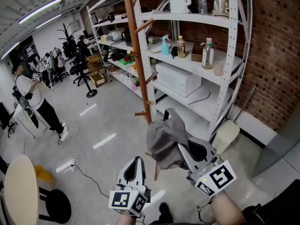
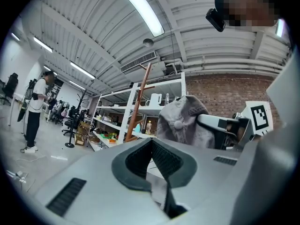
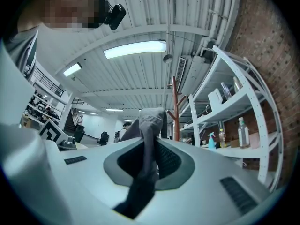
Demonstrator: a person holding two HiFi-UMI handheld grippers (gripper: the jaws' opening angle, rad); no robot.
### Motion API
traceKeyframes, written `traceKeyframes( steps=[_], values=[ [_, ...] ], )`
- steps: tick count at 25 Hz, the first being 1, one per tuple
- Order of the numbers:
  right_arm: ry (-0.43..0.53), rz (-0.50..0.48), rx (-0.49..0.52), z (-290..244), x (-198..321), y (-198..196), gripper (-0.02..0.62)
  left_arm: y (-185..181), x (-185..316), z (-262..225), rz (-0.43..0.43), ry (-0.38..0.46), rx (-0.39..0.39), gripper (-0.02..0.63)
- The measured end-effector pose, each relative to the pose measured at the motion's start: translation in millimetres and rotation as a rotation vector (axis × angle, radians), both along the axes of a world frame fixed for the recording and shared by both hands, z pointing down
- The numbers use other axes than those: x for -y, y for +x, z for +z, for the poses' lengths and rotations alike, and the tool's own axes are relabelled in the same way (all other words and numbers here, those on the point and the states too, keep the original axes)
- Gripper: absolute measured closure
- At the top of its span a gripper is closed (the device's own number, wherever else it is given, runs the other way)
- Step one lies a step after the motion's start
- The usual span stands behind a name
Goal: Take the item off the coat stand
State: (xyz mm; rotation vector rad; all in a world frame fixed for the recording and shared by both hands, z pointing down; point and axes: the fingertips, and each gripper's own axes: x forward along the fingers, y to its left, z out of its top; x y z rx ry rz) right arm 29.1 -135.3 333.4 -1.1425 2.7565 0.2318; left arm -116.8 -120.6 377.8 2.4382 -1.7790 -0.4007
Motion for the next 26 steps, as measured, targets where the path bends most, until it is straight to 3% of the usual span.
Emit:
traceKeyframes(
  steps=[12,26],
  values=[
    [-0.036,0.018,-0.014,10.0,-80.4,38.1,0.546,38.3,-87.4,2.6,0.015,-0.006,0.015,0.6],
    [-0.078,0.004,-0.045,33.6,-130.1,63.7,0.546,65.6,-134.8,20.3,0.007,-0.044,-0.004,0.6]
  ],
)
